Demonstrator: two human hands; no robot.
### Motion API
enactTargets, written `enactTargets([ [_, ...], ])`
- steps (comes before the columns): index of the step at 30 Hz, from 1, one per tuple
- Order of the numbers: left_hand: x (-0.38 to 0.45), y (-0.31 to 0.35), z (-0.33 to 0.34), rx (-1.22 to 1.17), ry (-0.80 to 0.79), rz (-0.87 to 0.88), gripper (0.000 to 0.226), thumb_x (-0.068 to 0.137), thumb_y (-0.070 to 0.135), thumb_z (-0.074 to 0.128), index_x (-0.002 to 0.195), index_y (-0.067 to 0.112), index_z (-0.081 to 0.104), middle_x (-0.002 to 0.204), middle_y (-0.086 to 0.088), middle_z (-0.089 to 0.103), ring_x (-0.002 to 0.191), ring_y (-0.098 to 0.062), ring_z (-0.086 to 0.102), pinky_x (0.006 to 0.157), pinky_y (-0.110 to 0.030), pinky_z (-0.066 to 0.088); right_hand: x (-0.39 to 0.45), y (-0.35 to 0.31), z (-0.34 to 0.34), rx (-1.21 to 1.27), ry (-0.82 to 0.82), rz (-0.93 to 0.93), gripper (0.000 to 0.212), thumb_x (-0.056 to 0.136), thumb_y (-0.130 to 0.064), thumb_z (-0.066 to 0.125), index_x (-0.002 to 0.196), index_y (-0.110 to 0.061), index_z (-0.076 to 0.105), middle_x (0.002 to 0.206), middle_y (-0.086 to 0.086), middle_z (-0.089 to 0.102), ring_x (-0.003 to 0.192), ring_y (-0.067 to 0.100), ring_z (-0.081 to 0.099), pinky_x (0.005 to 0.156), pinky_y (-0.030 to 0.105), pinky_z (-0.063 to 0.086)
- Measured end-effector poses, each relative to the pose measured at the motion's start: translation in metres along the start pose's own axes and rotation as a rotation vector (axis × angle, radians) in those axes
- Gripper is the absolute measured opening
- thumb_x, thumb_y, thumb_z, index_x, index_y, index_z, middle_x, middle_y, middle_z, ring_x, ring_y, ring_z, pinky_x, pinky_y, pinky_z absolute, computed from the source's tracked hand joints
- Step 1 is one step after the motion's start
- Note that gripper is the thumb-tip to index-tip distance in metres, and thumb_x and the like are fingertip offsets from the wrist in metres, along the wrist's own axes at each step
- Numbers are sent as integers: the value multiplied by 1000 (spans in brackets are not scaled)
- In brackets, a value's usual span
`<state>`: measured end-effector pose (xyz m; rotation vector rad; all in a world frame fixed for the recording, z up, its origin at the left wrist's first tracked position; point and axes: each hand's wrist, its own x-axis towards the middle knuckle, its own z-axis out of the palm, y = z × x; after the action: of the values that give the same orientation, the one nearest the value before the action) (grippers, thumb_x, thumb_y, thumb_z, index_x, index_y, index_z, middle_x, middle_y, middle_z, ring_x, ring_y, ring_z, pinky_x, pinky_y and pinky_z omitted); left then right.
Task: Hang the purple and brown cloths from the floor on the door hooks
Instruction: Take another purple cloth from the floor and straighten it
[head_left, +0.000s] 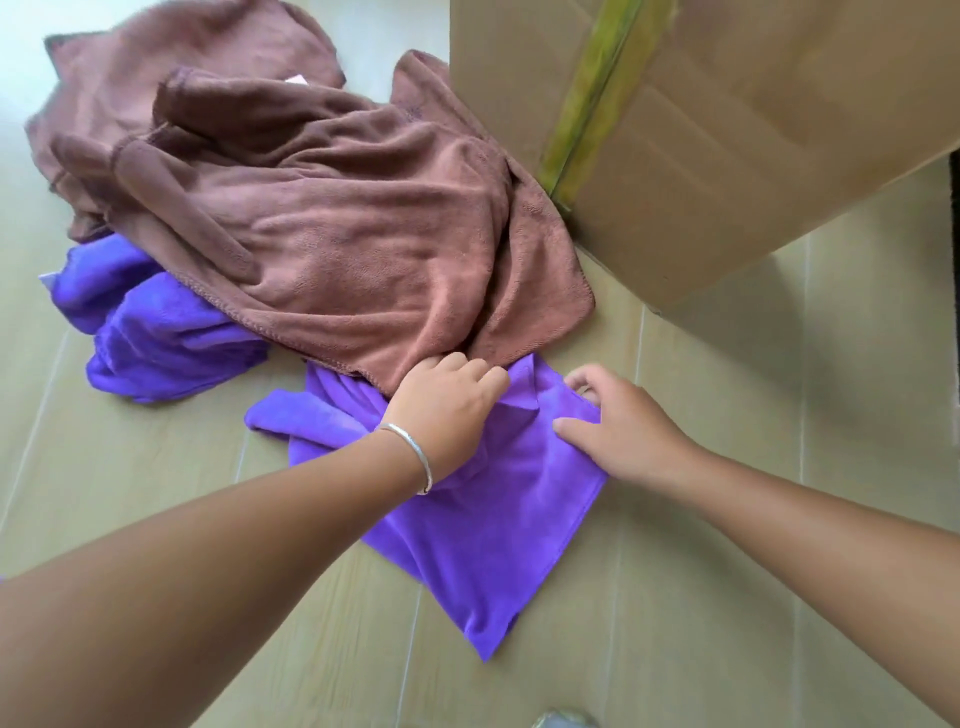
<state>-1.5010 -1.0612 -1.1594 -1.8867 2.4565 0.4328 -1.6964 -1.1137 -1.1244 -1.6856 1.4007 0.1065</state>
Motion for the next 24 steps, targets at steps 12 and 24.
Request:
enactTargets([
  [12, -74, 16, -20, -711, 456, -404, 35, 75, 54, 60, 81, 19, 55, 71, 10, 44, 68, -17, 45, 64, -40, 42, 18, -77, -10, 668, -335, 46, 33, 90, 5, 42, 107, -13, 63, 95, 3, 75, 84, 13, 72, 58, 25, 55],
  [24, -85, 19, -25, -1149, 444, -904, 22, 82, 34, 57, 71, 16, 48, 60, -2, 51, 60, -22, 48, 61, -42, 46, 45, -172, 7, -193, 48, -631, 24, 83, -34, 68, 70, -16, 61, 76, -2, 56, 70, 14, 52, 70, 37, 45],
])
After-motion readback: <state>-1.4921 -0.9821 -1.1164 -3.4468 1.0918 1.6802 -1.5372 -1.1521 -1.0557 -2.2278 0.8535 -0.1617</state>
